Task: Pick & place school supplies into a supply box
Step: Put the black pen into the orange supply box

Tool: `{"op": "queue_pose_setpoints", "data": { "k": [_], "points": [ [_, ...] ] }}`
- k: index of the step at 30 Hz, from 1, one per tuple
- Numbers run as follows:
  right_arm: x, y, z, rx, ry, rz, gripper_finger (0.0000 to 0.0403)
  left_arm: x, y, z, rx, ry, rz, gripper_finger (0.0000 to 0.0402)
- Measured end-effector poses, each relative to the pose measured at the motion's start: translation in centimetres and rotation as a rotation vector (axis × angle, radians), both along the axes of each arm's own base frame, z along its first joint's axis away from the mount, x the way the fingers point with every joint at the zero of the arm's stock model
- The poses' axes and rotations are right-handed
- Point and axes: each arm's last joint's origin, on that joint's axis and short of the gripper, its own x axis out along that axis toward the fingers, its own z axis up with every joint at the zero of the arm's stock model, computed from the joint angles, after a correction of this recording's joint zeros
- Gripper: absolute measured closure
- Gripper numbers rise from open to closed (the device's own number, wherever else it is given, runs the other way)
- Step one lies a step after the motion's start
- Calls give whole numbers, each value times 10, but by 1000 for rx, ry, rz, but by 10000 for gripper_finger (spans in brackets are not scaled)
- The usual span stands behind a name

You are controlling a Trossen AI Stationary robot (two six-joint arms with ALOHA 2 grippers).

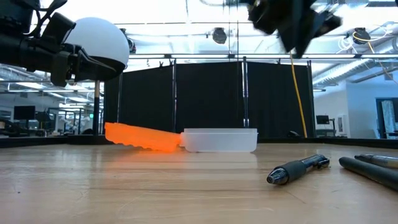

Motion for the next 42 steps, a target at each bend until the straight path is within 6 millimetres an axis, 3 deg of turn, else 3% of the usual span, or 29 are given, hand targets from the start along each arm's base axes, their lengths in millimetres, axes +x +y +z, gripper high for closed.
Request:
{"op": "queue_pose_setpoints", "data": {
  "k": [7, 12, 15, 19, 28, 42],
  "points": [
    [-5, 77, -12, 5, 1, -135, 314, 0, 0, 0, 85, 37, -5, 364],
    [-1, 135, -37, 73, -30, -258, 314, 0, 0, 4, 63, -11, -2, 364],
    [-3, 158, -58, 59, 20, -286, 314, 0, 0, 7, 27, -55, -1, 364],
    [-5, 165, -79, -12, 103, -324, 314, 0, 0, 8, -1, -80, -1, 364],
    [2, 183, -106, 20, 133, -384, 314, 0, 0, 6, -44, -81, -2, 364],
    [-9, 172, -113, -161, 190, -401, 314, 1, -2, 3, -66, -53, -79, 364]
  ]
}}
